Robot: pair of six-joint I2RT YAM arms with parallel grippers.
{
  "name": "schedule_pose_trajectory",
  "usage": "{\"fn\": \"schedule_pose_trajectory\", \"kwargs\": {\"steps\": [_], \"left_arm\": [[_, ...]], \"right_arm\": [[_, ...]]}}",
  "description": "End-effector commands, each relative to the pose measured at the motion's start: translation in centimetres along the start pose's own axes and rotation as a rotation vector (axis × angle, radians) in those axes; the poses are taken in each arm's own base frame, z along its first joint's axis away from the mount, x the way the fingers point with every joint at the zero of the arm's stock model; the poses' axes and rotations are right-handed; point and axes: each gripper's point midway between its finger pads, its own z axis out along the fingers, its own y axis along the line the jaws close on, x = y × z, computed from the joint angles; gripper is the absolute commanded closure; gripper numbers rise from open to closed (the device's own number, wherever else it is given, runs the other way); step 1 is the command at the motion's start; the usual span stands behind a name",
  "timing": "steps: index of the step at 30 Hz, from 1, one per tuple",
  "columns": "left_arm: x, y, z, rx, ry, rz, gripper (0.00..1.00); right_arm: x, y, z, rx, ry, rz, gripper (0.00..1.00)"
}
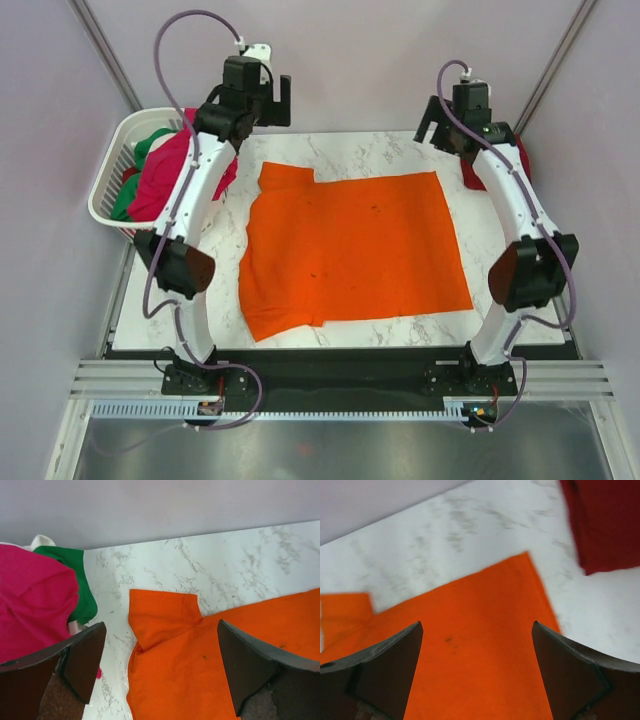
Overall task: Fold and stack the t-shirts
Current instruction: Flatten the tshirt out
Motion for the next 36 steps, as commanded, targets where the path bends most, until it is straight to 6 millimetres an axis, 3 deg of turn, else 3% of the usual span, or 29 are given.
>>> {"fn": "schedule_pose_trajectory", "kwargs": {"steps": [1,5,7,10,12,13,14,16,17,19,21,23,24,25,27,28,32,36], "left_arm": [[2.7,-0.1,-1.4,0.019,0.06,-0.01,0.02],[8.9,-1.0,1.3,0.046,0.215,-0.02,0.11],[11.9,-1.7,3.3,0.059,0.291,-0.029,0.14],[14.6,-2.3,6.4,0.059,0.352,-0.038,0.16],[15.9,-2.8,7.9,0.066,0.378,-0.043,0.17],[15.6,-3.0,8.5,0.069,0.368,-0.045,0.17],[17.3,-3.1,9.9,0.065,0.401,-0.042,0.17],[17.2,-3.4,10.9,0.074,0.394,-0.041,0.17],[18.6,-3.4,12.0,0.069,0.419,-0.038,0.17],[18.6,-3.3,13.0,0.074,0.413,-0.043,0.16],[20.5,-3.3,14.6,0.08,0.444,-0.053,0.16],[20.8,-3.0,15.6,0.081,0.443,-0.066,0.15],[22.4,-3.1,16.5,0.086,0.47,-0.075,0.15],[22.2,-3.0,16.9,0.088,0.462,-0.084,0.15],[22.8,-3.2,17.6,0.099,0.471,-0.106,0.15],[23.1,-3.7,18.1,0.121,0.47,-0.118,0.15],[22.3,-5.6,19.1,0.202,0.437,-0.168,0.13],[20.6,-7.2,19.9,0.285,0.372,-0.202,0.1]], "right_arm": [[6.2,3.8,-0.4,-0.172,0.11,-0.058,0.02],[10.6,4.1,1.4,-0.243,0.208,-0.049,0.03],[11.3,5.1,2.2,-0.295,0.242,-0.062,0.04],[13.6,5.3,5.6,-0.298,0.32,-0.078,0.06],[13.5,5.4,7.0,-0.301,0.327,-0.074,0.06],[14.6,4.9,8.4,-0.287,0.36,-0.062,0.07],[14.6,4.5,9.1,-0.285,0.364,-0.046,0.07],[15.2,4.4,11.0,-0.283,0.383,-0.027,0.08],[15.1,4.2,11.6,-0.279,0.384,-0.017,0.08],[15.6,3.7,13.1,-0.267,0.394,-0.011,0.08],[16.0,2.6,14.2,-0.239,0.406,0.014,0.08],[16.9,1.4,15.6,-0.208,0.428,0.042,0.08],[17.0,0.3,16.1,-0.186,0.434,0.071,0.08],[17.4,-0.6,17.0,-0.165,0.444,0.089,0.08],[16.9,-1.8,17.9,-0.139,0.438,0.131,0.07],[17.1,-3.4,18.8,-0.11,0.447,0.159,0.07],[15.7,-6.8,20.6,-0.05,0.428,0.249,0.07],[12.6,-7.9,22.3,-0.05,0.369,0.28,0.07]]}}
